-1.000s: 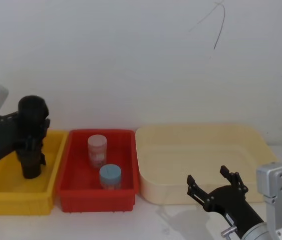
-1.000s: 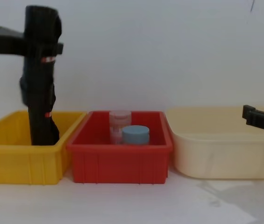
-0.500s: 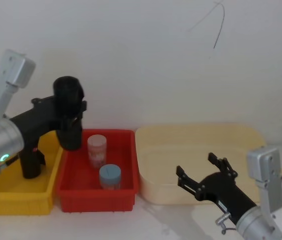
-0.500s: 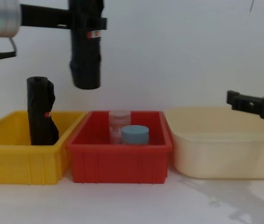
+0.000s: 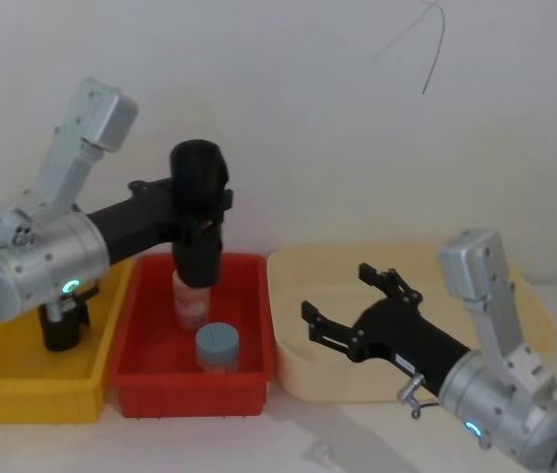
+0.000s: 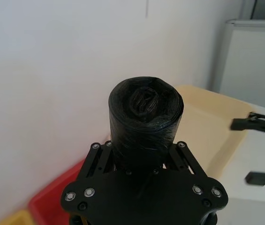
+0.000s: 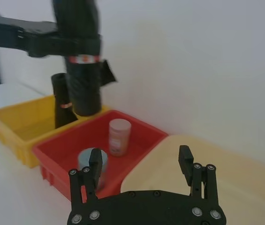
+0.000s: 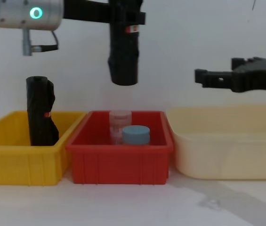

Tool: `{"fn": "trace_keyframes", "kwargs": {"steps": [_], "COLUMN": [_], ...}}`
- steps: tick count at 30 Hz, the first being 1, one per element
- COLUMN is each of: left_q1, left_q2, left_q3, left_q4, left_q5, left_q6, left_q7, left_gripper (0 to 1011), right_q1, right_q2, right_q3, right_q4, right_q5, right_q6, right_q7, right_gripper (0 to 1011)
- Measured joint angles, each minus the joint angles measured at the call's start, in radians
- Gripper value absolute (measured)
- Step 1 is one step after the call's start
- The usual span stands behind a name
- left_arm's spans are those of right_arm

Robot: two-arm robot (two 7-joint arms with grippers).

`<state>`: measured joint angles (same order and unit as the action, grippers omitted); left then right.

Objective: Pick up the garbage bag with the one hand and transfer it to the other hand.

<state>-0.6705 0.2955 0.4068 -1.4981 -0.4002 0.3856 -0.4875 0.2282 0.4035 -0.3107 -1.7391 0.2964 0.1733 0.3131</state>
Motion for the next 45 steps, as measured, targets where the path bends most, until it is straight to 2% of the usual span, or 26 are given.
{"fn": "trace_keyframes", "kwargs": {"steps": [10,19,32,45], "left_q1": [-0.055,-0.085,-0.110,-0.112], "left_q2": [-0.046,-0.071,-0.092,-0.114], "left_q3": [0.054,0.088,0.119,0.131], "left_q4": [0.071,0.116,0.158,0.194], "left_q5": [-0.023,-0.040,-0.058,-0.094], "left_q6": [-0.005,-0.013,-0.026,-0.086], "left_q7": [-0.059,-0.098,-0.134,-0.185], "left_gripper": [386,386,386,386], "right_q1": [0.100,0.154,0.192,0.210], "right_q2": [-0.006,-0.018,-0.032,-0.061], "right_q3": [-0.044,-0.073,-0.097,-0.096], "right_q4": [0.046,0.085,0.125,0.168], "right_q5": [0.004,0.006,0.015,0.055], "right_q6": [0.035,0.039,0.037,0.054], "right_q7": [0.058,0.080,0.090,0.078], "right_gripper": [1001,1001,1001,1001]}}
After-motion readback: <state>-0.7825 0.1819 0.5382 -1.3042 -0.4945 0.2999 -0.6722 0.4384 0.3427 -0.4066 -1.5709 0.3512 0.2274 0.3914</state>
